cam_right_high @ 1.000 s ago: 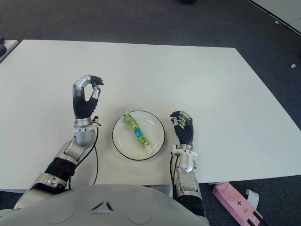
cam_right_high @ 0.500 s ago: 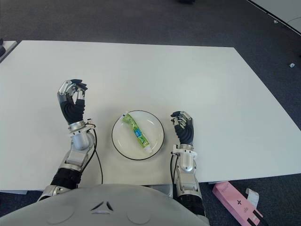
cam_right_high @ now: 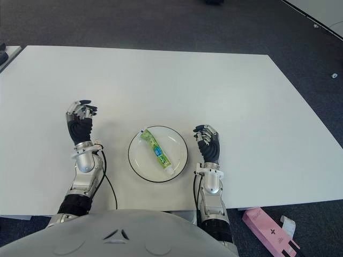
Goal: Put the toothpaste on the table into the plate.
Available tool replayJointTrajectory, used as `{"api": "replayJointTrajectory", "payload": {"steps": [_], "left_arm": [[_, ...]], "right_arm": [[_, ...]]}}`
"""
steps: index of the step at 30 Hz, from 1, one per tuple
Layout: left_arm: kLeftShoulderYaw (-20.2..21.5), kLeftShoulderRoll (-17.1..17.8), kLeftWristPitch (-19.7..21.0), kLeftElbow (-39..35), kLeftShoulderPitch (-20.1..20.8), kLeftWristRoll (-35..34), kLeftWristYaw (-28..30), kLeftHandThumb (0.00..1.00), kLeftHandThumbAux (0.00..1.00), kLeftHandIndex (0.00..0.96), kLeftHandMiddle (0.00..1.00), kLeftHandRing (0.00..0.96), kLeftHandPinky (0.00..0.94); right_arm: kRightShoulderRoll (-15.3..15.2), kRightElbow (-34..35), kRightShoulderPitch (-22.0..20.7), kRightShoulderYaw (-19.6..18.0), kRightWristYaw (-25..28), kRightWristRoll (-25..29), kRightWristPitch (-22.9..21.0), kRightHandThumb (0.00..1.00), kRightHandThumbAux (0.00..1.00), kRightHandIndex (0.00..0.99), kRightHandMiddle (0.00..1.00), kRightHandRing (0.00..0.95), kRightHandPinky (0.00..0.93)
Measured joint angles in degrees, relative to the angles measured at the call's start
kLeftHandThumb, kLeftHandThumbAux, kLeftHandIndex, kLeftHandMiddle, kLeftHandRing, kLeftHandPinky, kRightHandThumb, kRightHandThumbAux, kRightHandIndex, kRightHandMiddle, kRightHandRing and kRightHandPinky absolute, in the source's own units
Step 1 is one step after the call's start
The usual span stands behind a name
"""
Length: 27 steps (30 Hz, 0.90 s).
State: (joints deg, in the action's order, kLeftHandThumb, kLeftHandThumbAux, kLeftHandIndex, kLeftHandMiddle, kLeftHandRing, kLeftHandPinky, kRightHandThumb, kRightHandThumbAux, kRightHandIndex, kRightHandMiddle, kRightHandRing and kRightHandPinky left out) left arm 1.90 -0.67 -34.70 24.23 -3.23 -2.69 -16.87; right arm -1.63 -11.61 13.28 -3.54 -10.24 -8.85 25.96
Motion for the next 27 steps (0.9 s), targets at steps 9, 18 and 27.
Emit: {"api": "replayJointTrajectory", "payload": {"steps": [9,18,27], "left_arm": [[3.4,1.5,4.0,1.9,-0.2,-10.4,15.3,0.702,0.719,0.437,0.600,0.584,0.570],[5.7,1.8,7.0,2.5,0.2,-13.1,20.6,0.706,0.719,0.436,0.587,0.556,0.542],[7.0,1.6,10.9,2.8,1.0,-16.1,25.9,0.708,0.720,0.436,0.564,0.547,0.551]], "right_arm": [[-0.2,-0.1,-0.1,-0.1,0.8,0.2,0.3,0.706,0.730,0.431,0.506,0.540,0.565],[-0.2,-0.2,-0.3,0.0,0.9,0.1,0.3,0.706,0.730,0.432,0.515,0.547,0.563],[-0.2,-0.2,-0.3,0.0,0.9,0.1,0.3,0.707,0.730,0.432,0.507,0.543,0.562]]}}
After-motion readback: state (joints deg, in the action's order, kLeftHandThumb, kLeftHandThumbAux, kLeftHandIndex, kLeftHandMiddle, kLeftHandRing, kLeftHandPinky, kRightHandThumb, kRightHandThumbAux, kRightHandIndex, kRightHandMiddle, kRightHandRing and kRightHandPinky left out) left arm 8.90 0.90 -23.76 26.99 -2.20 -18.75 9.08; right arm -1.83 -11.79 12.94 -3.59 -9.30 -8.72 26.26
